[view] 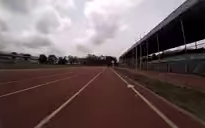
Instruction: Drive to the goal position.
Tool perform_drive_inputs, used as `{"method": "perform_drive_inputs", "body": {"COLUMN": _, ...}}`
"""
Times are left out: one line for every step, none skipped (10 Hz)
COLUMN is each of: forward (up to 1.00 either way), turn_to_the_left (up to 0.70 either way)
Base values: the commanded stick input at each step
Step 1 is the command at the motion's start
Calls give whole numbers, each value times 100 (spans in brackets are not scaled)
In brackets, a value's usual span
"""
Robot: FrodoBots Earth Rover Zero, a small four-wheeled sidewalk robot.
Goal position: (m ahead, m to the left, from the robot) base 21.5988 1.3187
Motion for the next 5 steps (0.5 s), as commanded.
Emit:
{"method": "perform_drive_inputs", "body": {"forward": 70, "turn_to_the_left": 1}}
{"method": "perform_drive_inputs", "body": {"forward": 70, "turn_to_the_left": 0}}
{"method": "perform_drive_inputs", "body": {"forward": 70, "turn_to_the_left": 0}}
{"method": "perform_drive_inputs", "body": {"forward": 70, "turn_to_the_left": 0}}
{"method": "perform_drive_inputs", "body": {"forward": 70, "turn_to_the_left": 0}}
